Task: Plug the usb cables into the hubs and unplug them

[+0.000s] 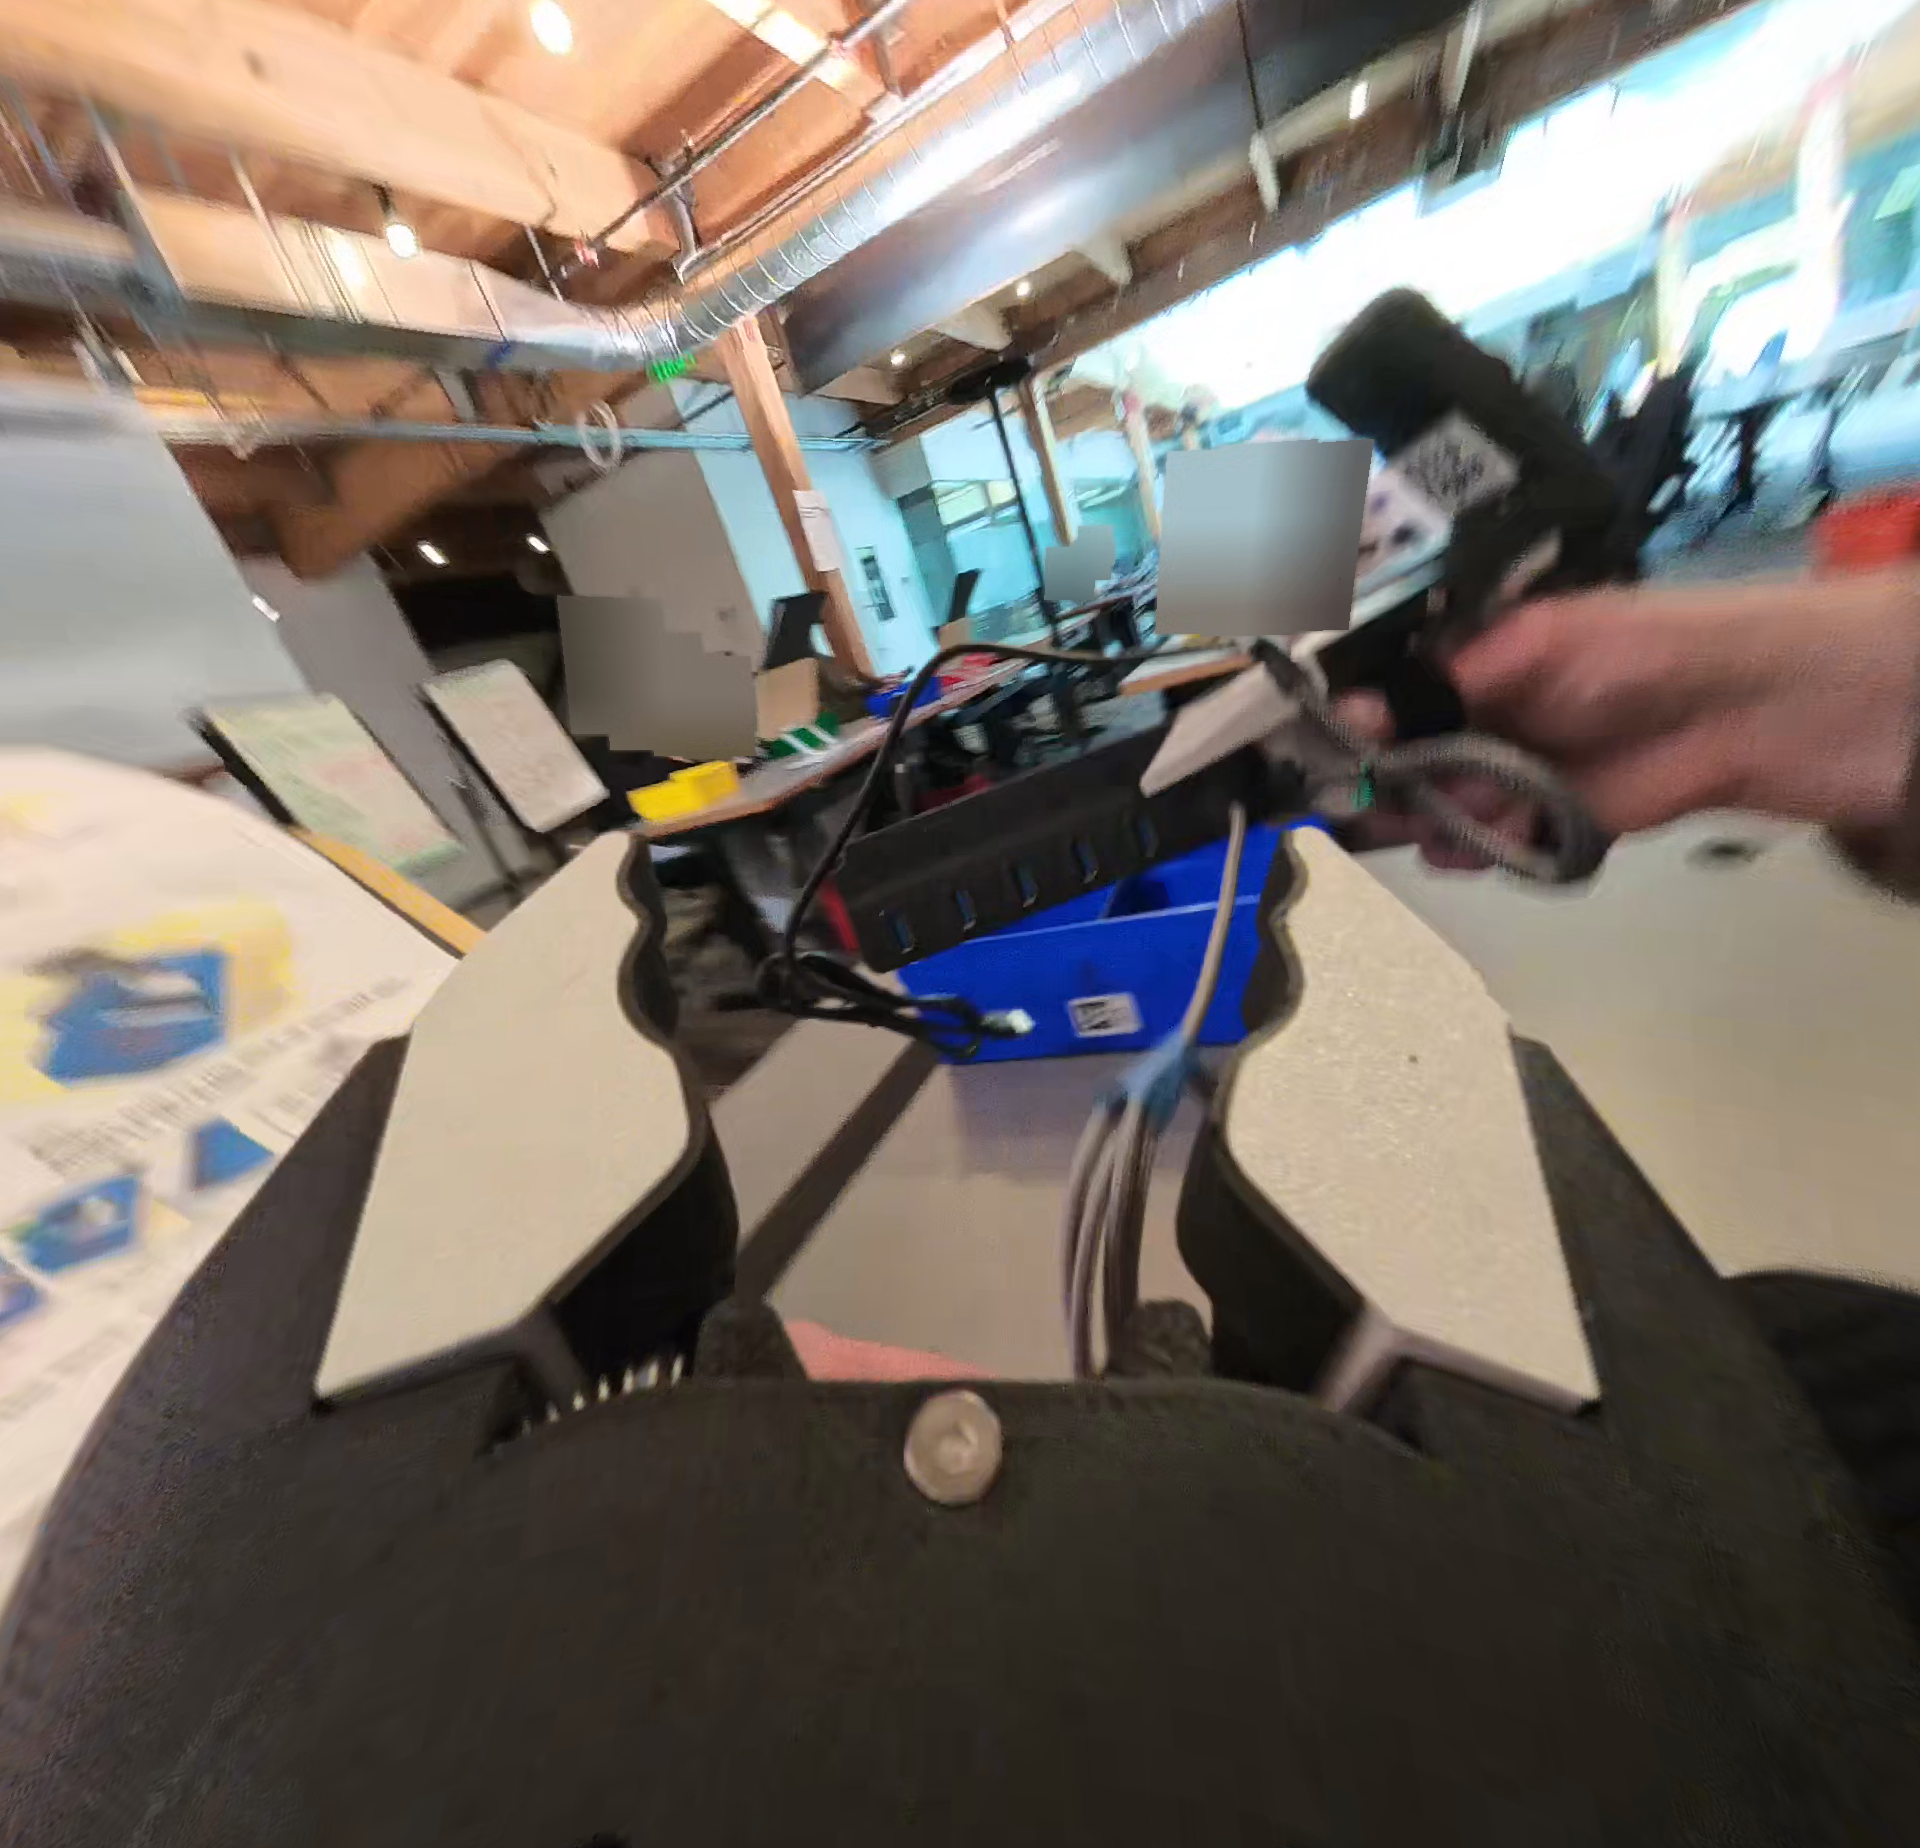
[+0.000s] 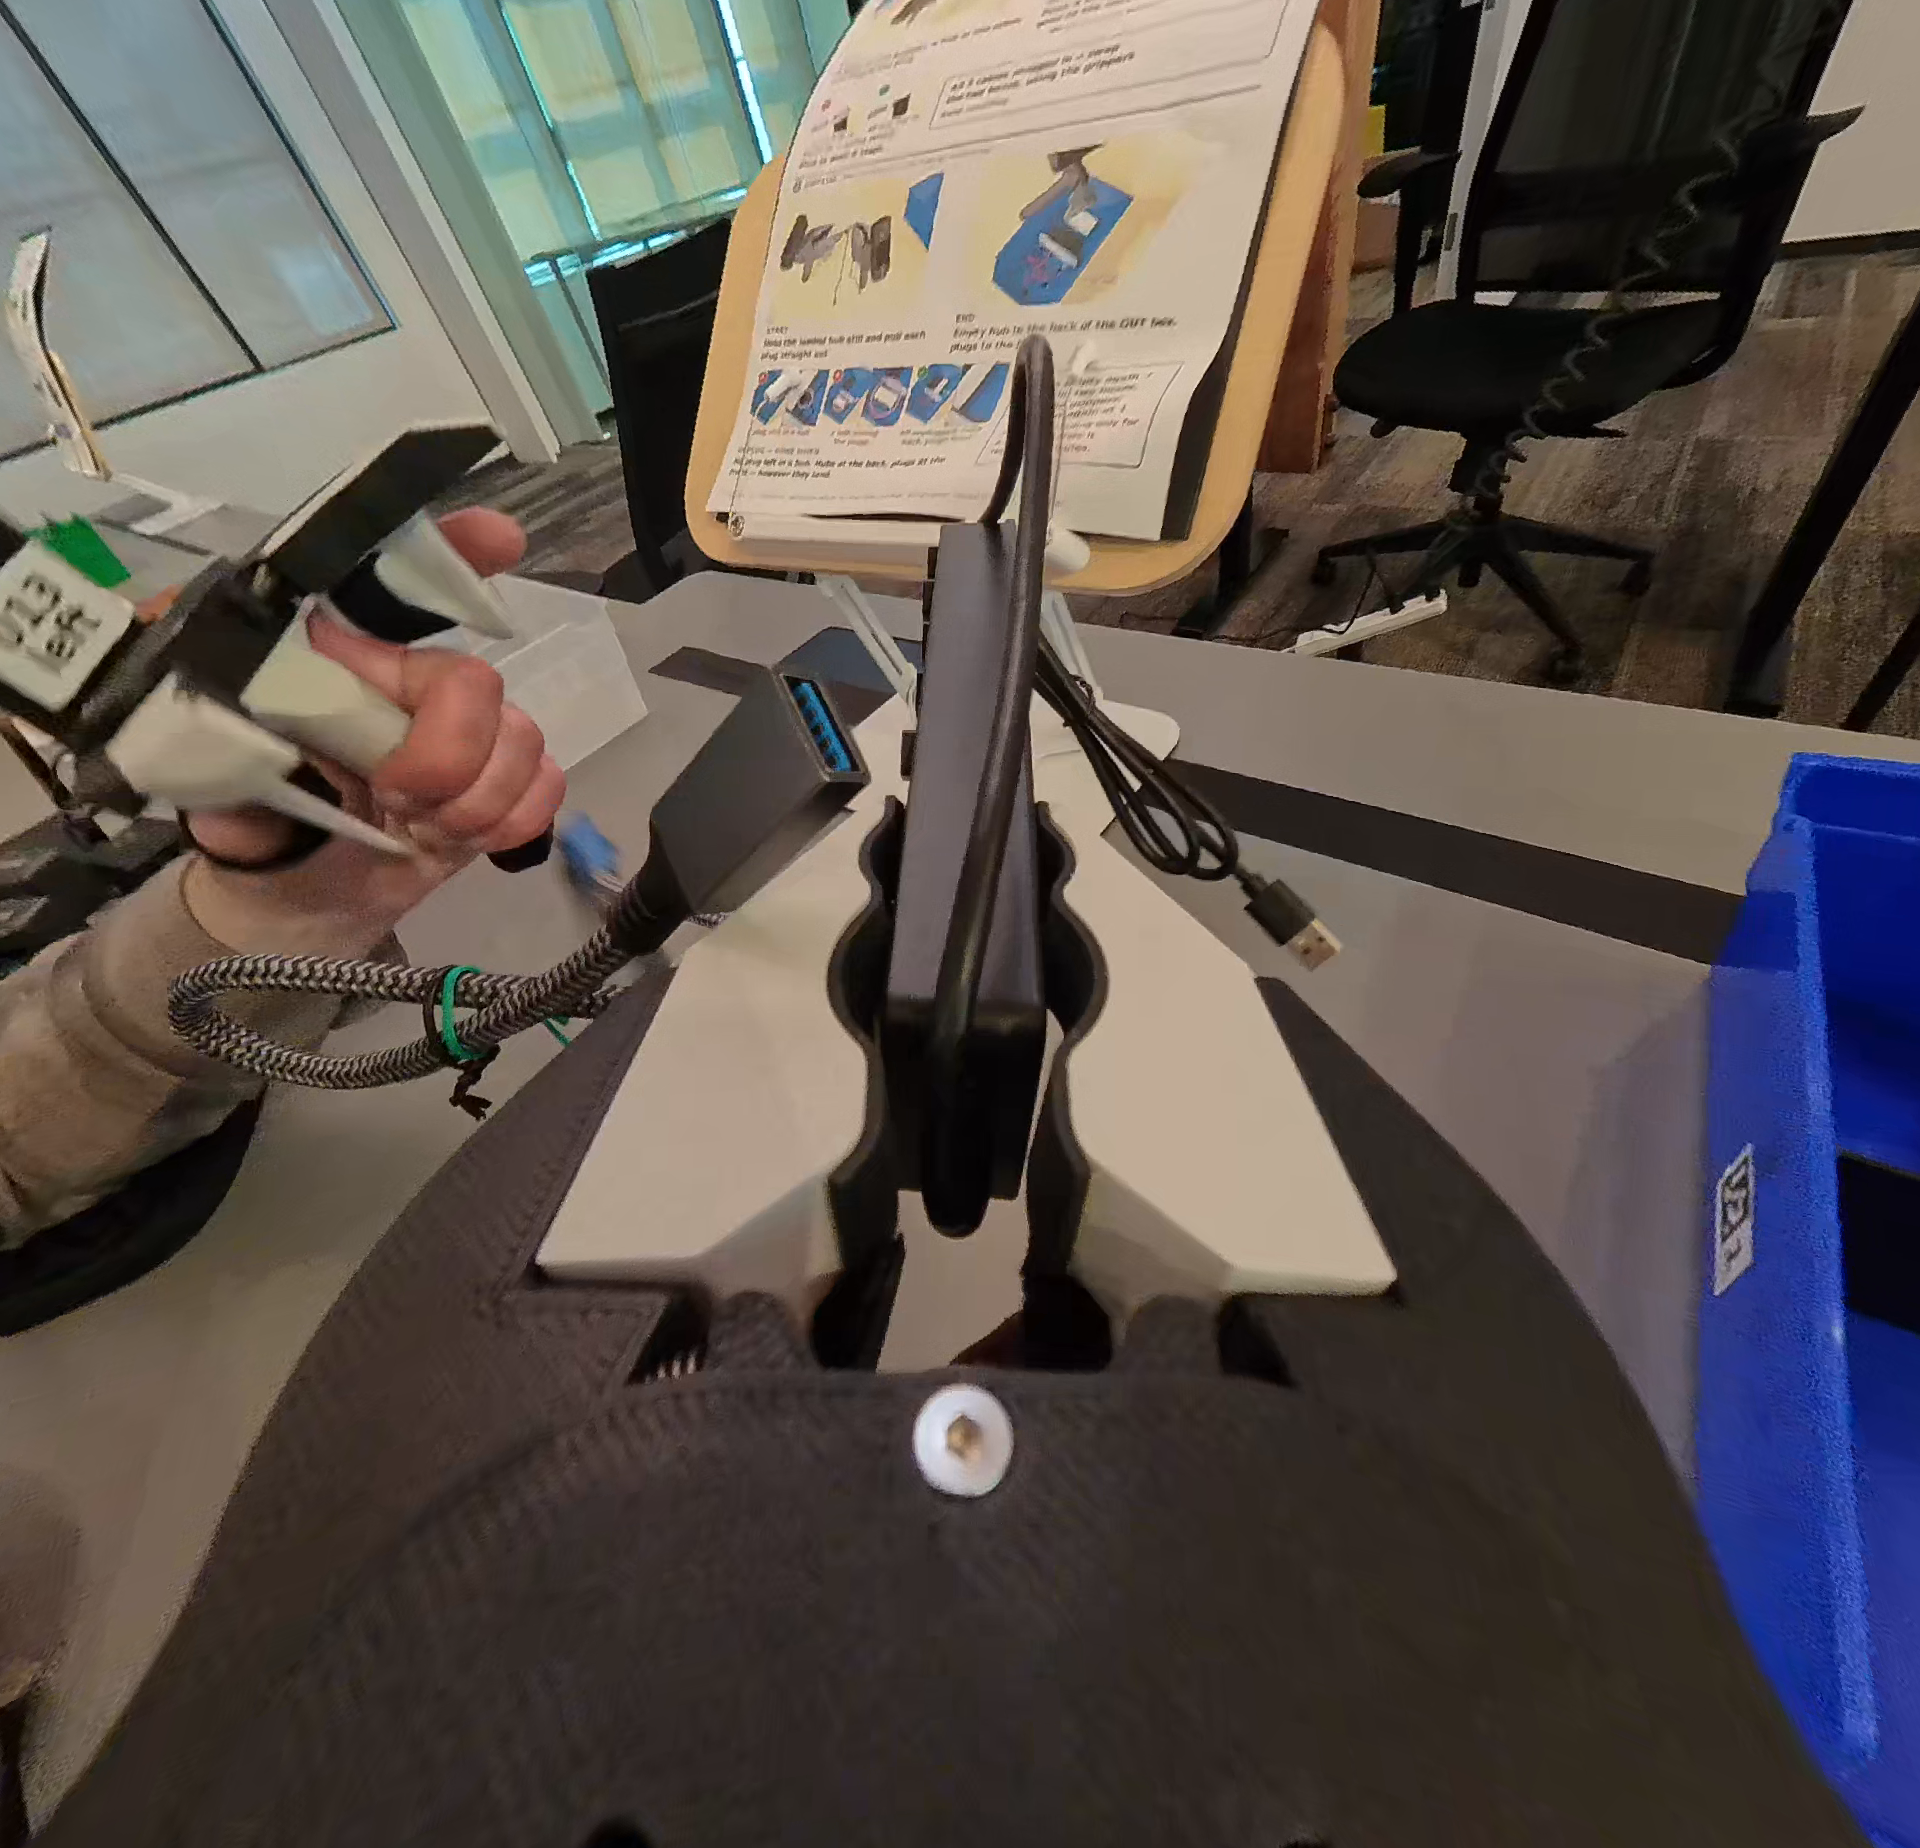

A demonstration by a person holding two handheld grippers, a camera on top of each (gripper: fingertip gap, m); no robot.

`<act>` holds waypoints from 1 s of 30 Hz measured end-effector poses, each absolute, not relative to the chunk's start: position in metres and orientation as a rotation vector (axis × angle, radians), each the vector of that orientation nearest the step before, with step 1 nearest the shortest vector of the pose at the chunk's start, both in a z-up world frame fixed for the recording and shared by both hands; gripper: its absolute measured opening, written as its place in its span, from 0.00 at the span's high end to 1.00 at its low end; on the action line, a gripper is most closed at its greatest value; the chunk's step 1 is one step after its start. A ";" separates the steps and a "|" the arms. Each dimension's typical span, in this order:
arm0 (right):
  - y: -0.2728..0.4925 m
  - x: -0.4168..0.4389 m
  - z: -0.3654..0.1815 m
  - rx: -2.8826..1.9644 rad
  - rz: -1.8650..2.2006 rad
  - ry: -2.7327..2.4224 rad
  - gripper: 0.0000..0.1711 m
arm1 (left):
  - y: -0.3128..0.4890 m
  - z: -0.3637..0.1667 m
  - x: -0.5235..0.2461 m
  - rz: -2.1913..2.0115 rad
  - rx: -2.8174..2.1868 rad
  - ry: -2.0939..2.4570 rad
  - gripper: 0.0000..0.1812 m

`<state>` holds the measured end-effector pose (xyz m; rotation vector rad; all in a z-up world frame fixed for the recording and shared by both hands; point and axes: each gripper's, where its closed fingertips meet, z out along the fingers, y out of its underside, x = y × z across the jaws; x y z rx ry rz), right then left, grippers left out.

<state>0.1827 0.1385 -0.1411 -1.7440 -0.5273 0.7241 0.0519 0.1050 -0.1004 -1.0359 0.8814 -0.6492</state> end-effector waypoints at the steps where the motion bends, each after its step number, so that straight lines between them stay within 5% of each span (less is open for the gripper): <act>1: 0.138 0.179 -0.145 -1.749 0.722 -0.542 0.88 | 0.110 -0.099 0.048 -0.725 -1.072 0.835 0.41; 7: 0.142 0.175 -0.137 -1.717 0.719 -0.558 0.88 | 0.148 -0.119 0.026 -0.416 -1.148 0.852 0.58; 11: 0.151 0.198 -0.099 -1.670 0.667 -0.550 0.88 | 0.172 -0.147 0.018 -0.084 -1.202 0.923 0.79; 15: 0.166 0.231 -0.051 -1.638 0.582 -0.547 0.88 | 0.196 -0.200 0.015 0.087 -1.371 1.043 0.89; 30: 0.259 0.326 0.032 -1.703 0.181 -0.604 0.88 | 0.222 -0.264 0.004 0.119 -1.566 1.098 0.85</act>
